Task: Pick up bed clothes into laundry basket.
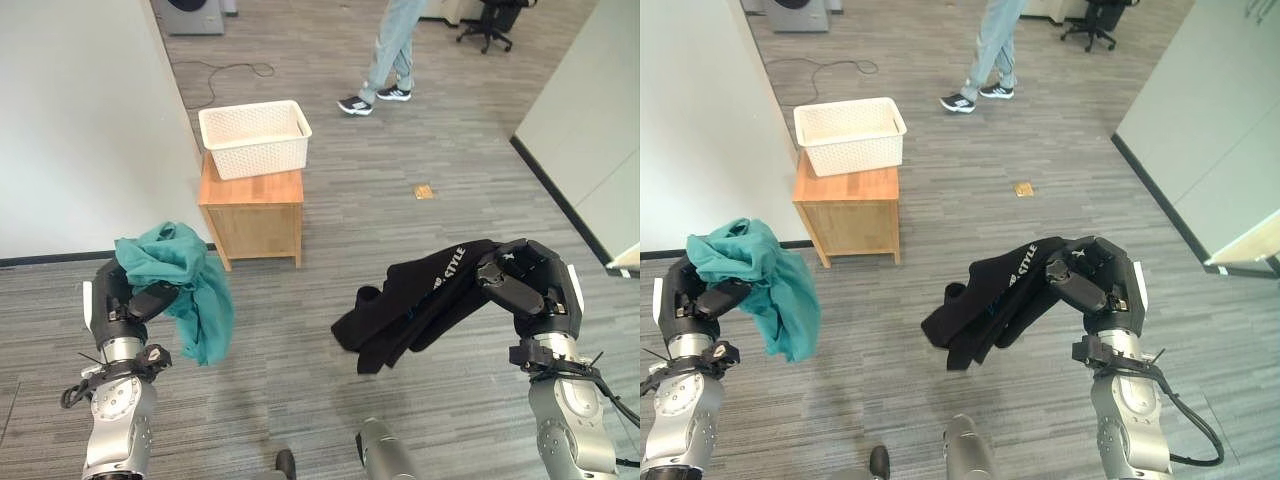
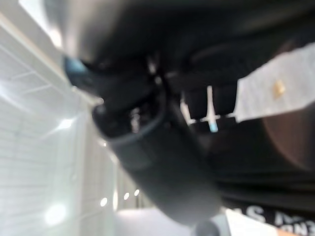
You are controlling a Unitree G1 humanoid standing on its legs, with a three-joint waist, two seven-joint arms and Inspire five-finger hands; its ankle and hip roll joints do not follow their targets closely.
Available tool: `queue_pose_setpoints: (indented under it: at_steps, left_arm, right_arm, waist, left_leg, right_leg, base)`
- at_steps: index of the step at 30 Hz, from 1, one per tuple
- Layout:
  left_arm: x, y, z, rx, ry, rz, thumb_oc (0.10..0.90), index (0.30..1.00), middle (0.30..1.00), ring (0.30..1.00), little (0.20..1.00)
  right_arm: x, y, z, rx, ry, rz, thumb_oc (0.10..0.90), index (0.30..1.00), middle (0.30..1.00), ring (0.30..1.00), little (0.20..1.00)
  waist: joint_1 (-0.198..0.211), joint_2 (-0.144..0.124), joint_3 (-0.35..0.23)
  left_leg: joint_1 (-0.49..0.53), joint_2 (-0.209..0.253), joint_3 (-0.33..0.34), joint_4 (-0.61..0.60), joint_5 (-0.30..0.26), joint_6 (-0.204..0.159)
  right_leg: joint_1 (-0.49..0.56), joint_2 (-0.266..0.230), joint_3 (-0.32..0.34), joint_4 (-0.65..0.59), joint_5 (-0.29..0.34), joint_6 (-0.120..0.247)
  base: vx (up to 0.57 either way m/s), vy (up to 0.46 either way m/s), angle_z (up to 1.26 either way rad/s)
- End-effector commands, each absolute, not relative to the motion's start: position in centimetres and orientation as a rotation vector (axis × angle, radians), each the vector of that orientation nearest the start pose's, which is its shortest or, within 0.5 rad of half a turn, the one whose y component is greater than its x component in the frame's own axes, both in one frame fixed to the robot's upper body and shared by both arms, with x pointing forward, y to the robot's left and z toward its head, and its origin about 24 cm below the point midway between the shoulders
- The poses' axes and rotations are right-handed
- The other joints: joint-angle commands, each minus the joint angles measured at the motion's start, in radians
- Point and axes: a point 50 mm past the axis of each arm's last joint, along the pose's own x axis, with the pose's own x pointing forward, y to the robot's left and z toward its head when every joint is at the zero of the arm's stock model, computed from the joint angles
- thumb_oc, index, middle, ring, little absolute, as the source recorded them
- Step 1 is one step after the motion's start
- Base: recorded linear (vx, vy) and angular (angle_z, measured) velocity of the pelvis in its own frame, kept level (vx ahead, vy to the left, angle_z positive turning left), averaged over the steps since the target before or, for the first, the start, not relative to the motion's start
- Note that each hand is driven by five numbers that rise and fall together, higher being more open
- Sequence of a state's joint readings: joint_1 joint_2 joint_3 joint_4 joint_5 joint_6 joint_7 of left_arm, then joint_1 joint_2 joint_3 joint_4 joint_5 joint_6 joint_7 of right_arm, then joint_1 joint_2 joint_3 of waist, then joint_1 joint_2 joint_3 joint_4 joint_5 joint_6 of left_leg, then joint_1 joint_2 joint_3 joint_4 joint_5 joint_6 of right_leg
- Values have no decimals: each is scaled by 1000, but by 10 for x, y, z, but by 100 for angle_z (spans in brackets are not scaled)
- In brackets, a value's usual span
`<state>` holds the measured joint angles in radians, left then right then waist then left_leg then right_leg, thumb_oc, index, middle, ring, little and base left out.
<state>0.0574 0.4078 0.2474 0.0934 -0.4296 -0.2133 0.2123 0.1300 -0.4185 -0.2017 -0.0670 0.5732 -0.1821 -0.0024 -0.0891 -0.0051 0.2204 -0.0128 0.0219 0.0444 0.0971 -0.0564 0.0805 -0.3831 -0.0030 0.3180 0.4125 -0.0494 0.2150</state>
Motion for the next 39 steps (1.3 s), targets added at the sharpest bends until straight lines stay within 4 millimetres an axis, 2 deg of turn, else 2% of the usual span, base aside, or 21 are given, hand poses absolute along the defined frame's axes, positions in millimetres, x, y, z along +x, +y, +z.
queue_pose_setpoints:
  at_steps: [1, 2, 5, 7, 8, 9, 11, 13, 14, 16, 19, 21, 24, 27, 28, 30, 32, 34, 35, 36, 39]
  left_arm:
    - [240, 303, 159, 65, -582, 419, 400, 300, 300, 300, 300]
    - [243, 304, 164, 75, -601, 423, 400, 300, 300, 300, 300]
    - [248, 297, 162, 45, -599, 396, 400, 300, 300, 300, 300]
    - [245, 295, 145, -12, -549, 403, 400, 300, 300, 300, 300]
    - [245, 295, 145, -11, -549, 403, 400, 300, 300, 300, 300]
    - [246, 293, 139, -50, -530, 391, 400, 300, 300, 300, 300]
    - [248, 288, 131, -115, -503, 371, 400, 300, 300, 300, 300]
    - [255, 284, 123, -127, -459, 349, 400, 300, 300, 300, 300]
    - [260, 278, 118, -150, -437, 331, 400, 300, 300, 300, 300]
    - [260, 275, 115, -169, -428, 331, 400, 300, 300, 300, 300]
    - [260, 273, 108, -200, -411, 332, 400, 300, 300, 300, 300]
    - [260, 272, 108, -215, -417, 329, 400, 300, 300, 300, 300]
    - [261, 269, 104, -231, -411, 345, 400, 300, 300, 300, 300]
    - [260, 272, 105, -223, -420, 360, 400, 300, 300, 300, 300]
    - [256, 276, 107, -217, -439, 379, 400, 300, 300, 300, 300]
    - [254, 277, 105, -211, -430, 384, 400, 300, 300, 300, 300]
    - [253, 281, 104, -205, -422, 413, 400, 300, 300, 300, 300]
    - [255, 279, 110, -194, -440, 400, 400, 300, 300, 300, 300]
    - [255, 280, 110, -194, -442, 401, 400, 300, 300, 300, 300]
    - [259, 279, 118, -182, -466, 378, 400, 300, 300, 300, 300]
    - [263, 279, 132, -160, -517, 356, 400, 300, 300, 300, 300]
  right_arm:
    - [225, -291, 153, 123, -586, -225, 400, 300, 300, 300, 300]
    - [221, -293, 155, 111, -596, -227, 400, 300, 300, 300, 300]
    - [214, -300, 150, 107, -564, -256, 400, 300, 300, 300, 300]
    - [212, -310, 148, 89, -548, -292, 400, 300, 300, 300, 300]
    - [212, -310, 148, 89, -547, -292, 400, 300, 300, 300, 300]
    - [209, -315, 150, 84, -552, -304, 400, 300, 300, 300, 300]
    - [206, -322, 158, 90, -598, -326, 400, 300, 300, 300, 300]
    - [204, -326, 161, 84, -610, -359, 400, 300, 300, 300, 300]
    - [209, -326, 165, 72, -607, -351, 400, 300, 300, 300, 300]
    - [212, -324, 169, 70, -612, -336, 400, 300, 300, 300, 300]
    - [213, -327, 176, 55, -632, -332, 400, 300, 300, 300, 300]
    - [213, -330, 180, 38, -647, -352, 400, 300, 300, 300, 300]
    - [208, -331, 176, -5, -630, -371, 400, 300, 300, 300, 300]
    - [212, -328, 179, -19, -638, -360, 400, 300, 300, 300, 300]
    - [216, -323, 180, -24, -637, -338, 400, 300, 300, 300, 300]
    - [216, -322, 180, -37, -633, -333, 400, 300, 300, 300, 300]
    - [219, -319, 177, -55, -614, -329, 400, 300, 300, 300, 300]
    - [222, -316, 176, -73, -596, -305, 400, 300, 300, 300, 300]
    - [222, -315, 176, -72, -597, -304, 400, 300, 300, 300, 300]
    - [221, -316, 174, -86, -583, -301, 400, 300, 300, 300, 300]
    - [217, -323, 169, -80, -565, -340, 400, 300, 300, 300, 300]
  waist:
    - [-61, -22, -90]
    - [-74, -28, -102]
    - [-109, -15, -132]
    - [-120, -4, -153]
    - [-122, -2, -156]
    - [-123, -11, -157]
    - [-114, -55, -139]
    - [-99, -85, -108]
    - [-71, -107, -93]
    - [-64, -110, -93]
    - [-46, -108, -85]
    - [-35, -93, -87]
    - [-15, -47, -99]
    - [-12, -35, -115]
    - [-11, -29, -138]
    - [-3, -24, -154]
    - [6, -31, -171]
    - [-9, -29, -143]
    - [-7, -26, -141]
    - [-33, -20, -115]
    - [-58, -25, -107]
  left_leg:
    - [226, 35, -61, -61, -209, -86]
    - [278, 43, -82, -61, -221, -99]
    - [306, 92, -136, -7, -178, -145]
    - [264, 181, -132, 168, 96, -200]
    - [262, 182, -133, 168, 93, -198]
    - [202, 205, -97, 306, 171, -186]
    - [70, 228, -30, 569, 194, -150]
    - [-23, 243, 6, 711, 174, -145]
    - [-124, 133, -18, 833, 122, -161]
    - [-175, 93, -10, 829, 99, -158]
    - [-236, 110, 50, 619, 65, -159]
    - [-227, 103, 110, 327, 41, -150]
    - [-215, 42, 134, -80, 129, -145]
    - [-223, 37, 156, -101, 158, -146]
    - [-195, 27, 197, -96, 145, -131]
    - [-181, 15, 213, -97, 136, -120]
    - [-138, -16, 224, -94, 101, -97]
    - [-76, -31, 226, -102, 81, -82]
    - [-78, -25, 228, -103, 87, -83]
    - [-35, -16, 211, -112, 68, -77]
    - [16, -13, 197, -139, 31, -81]
  right_leg:
    - [-16, 60, -34, -153, 3, -23]
    - [-27, 72, -49, -317, 38, -17]
    - [14, 68, -34, -337, 81, -21]
    - [30, 95, -17, -263, 93, -70]
    - [30, 93, -20, -264, 88, -70]
    - [67, 83, -21, -270, 78, -98]
    - [156, 73, -4, -276, 45, -160]
    - [195, 81, 17, -253, 16, -202]
    - [231, 71, 42, -257, 19, -215]
    - [243, 58, 44, -261, 18, -210]
    - [288, 40, 37, -264, -10, -200]
    - [322, 37, 20, -262, -49, -188]
    - [410, 44, 14, -276, -107, -166]
    - [454, 35, 27, -282, -136, -160]
    - [483, -18, 36, -279, -178, -138]
    - [491, -53, 31, -274, -181, -124]
    - [462, -118, 39, -174, -105, -86]
    - [380, -136, 65, -3, 53, -73]
    - [374, -128, 69, 1, 58, -74]
    - [315, -73, 102, 85, 91, -89]
    - [243, -72, 105, 17, 72, -72]
  base:
    - [496, -211, 7]
    - [527, -259, 25]
    - [571, -396, 67]
    - [524, -426, 94]
    - [369, -337, 58]
    - [343, -356, 42]
    - [436, -571, 37]
    - [352, -453, 36]
    - [383, -307, 29]
    - [248, -139, 9]
    - [342, -56, -16]
    - [413, 58, 9]
    - [488, 49, 9]
    - [495, 70, 15]
    - [497, 166, -14]
    - [436, 195, -48]
    - [544, 244, -71]
    - [369, 185, -34]
    - [327, 139, -14]
    - [289, 78, -20]
    - [387, 33, 30]
